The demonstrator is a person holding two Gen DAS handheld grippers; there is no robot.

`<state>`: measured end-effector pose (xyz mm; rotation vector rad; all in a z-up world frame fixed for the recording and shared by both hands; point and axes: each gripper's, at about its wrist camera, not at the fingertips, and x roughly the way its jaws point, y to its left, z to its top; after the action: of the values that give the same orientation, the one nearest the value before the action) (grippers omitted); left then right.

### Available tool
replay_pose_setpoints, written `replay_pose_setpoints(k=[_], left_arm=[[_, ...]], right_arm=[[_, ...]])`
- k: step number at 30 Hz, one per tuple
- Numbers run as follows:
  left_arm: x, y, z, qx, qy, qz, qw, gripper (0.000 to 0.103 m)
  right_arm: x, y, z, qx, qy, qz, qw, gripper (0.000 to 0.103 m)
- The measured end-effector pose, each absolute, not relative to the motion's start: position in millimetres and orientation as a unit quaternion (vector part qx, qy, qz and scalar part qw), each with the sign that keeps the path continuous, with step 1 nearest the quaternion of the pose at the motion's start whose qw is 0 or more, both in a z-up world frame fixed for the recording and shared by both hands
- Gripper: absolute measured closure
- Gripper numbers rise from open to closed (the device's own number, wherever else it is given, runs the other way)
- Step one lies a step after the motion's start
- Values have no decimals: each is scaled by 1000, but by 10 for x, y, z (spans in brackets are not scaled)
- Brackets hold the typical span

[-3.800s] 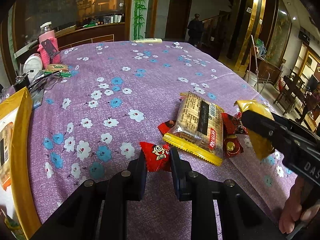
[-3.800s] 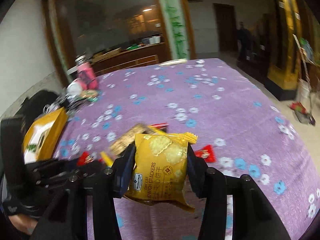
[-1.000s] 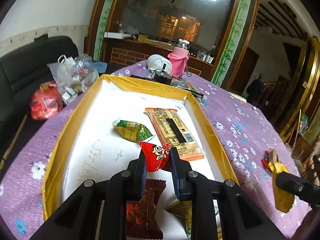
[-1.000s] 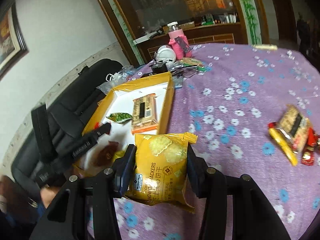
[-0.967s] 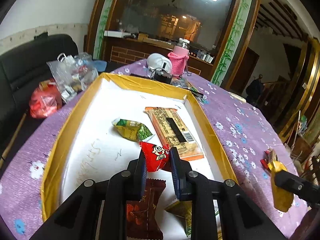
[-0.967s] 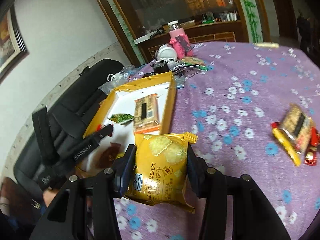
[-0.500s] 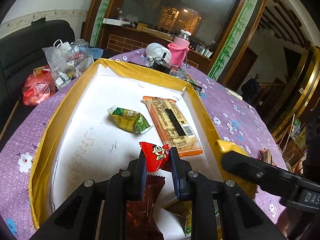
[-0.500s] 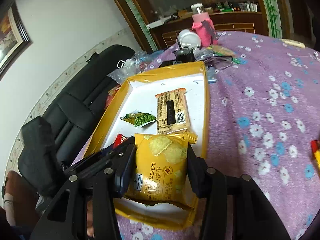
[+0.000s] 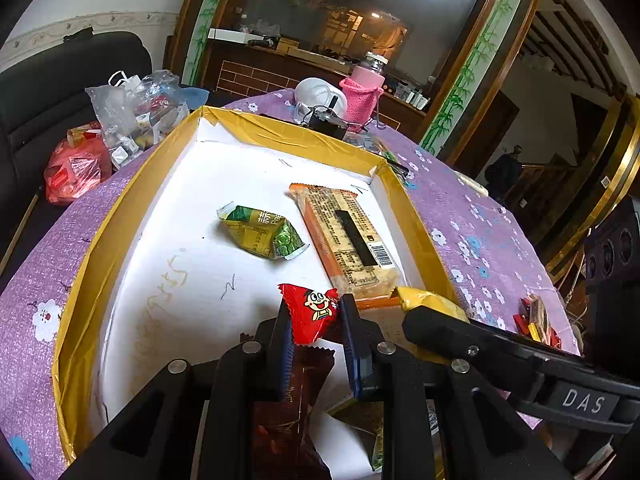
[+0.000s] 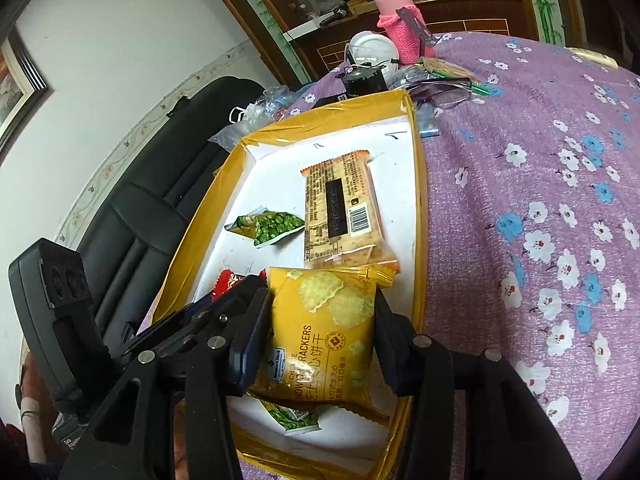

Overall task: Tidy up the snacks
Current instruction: 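Lower both snacks into the tray and open both grippers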

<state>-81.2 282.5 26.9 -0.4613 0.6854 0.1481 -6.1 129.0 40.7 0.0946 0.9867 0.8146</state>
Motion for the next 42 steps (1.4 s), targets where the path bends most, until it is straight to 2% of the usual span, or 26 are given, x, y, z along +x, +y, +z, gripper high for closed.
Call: replay_pose_setpoints(k=[30, 36, 42], left_arm=[[-801, 2907, 201, -245, 341, 71, 905, 80], [-811, 2913, 208, -249, 336, 69, 906, 72], [-833, 2939, 210, -259, 329, 69, 905, 69]], right_arm=[[-158, 1329, 396, 24, 441, 380, 813, 53], [-166, 1302, 405, 30, 441, 383, 811, 51], [-198, 1253, 448, 43, 436, 387, 812, 48]])
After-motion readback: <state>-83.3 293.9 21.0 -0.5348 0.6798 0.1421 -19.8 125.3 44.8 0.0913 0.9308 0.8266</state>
